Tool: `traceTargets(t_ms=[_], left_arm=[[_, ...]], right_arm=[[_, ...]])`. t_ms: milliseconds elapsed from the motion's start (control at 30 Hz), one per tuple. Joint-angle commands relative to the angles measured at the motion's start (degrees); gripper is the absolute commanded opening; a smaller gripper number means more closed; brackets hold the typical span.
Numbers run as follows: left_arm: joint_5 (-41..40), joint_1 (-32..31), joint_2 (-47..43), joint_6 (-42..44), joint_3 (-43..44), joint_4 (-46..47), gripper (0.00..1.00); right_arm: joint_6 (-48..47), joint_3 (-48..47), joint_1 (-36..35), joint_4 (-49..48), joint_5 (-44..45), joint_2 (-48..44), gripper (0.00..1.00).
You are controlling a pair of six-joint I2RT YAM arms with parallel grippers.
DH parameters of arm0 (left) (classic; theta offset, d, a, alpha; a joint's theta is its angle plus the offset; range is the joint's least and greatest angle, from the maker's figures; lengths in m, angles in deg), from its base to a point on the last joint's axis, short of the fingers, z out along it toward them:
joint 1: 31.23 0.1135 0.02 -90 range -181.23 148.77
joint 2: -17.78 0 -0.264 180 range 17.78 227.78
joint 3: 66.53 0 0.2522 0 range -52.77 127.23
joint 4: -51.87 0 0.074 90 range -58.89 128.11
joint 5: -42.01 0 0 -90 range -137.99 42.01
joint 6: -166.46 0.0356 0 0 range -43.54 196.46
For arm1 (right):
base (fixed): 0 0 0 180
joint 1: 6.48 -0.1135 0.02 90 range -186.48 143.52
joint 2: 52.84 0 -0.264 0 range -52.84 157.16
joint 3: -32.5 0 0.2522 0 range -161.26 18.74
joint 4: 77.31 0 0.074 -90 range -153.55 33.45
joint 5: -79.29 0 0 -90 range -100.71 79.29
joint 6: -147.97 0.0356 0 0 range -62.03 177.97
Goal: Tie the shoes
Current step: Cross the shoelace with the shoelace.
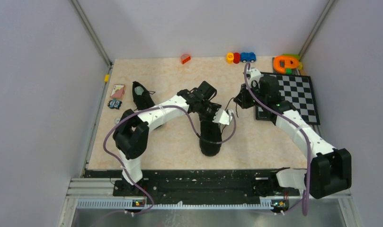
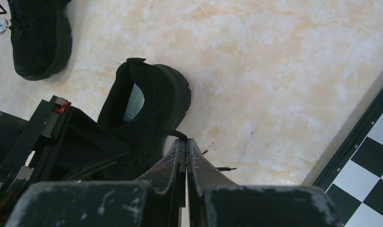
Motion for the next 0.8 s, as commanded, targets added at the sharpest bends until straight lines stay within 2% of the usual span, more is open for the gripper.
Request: traceTargets(t_ms=[0, 67, 233, 367, 533, 767], left_arm=[[0.02, -0.46, 0.07, 1.7, 3.41, -8.05, 0.05], [0.18, -0.45, -1.32, 1.42, 2.19, -6.54, 0.0], [0.73, -0.03, -5.29, -3.59, -1.21, -1.12, 0.0], [5.1, 1.22, -9.26, -10.07, -7.34, 7.9, 0.0], [6.25, 1.44, -13.08, -19.42, -14.26, 20.08, 0.0], [4.5, 2.26, -16.7, -31.3, -22.21, 34.82, 0.0]], right_arm=[[0.93, 0.25, 1.03, -3.89, -1.99, -1.04, 0.0], [1.21, -1.22, 1.01, -4.29, -3.18, 0.0, 0.0], [2.1, -1.68, 1.03, -6.04, -7.31, 1.94, 0.0], [4.59, 2.92, 1.03, -12.34, -14.78, 3.35, 0.0], [10.47, 7.31, 1.04, -23.14, -21.29, 5.47, 0.0], [18.38, 8.27, 1.03, -27.3, -24.8, 11.52, 0.0]])
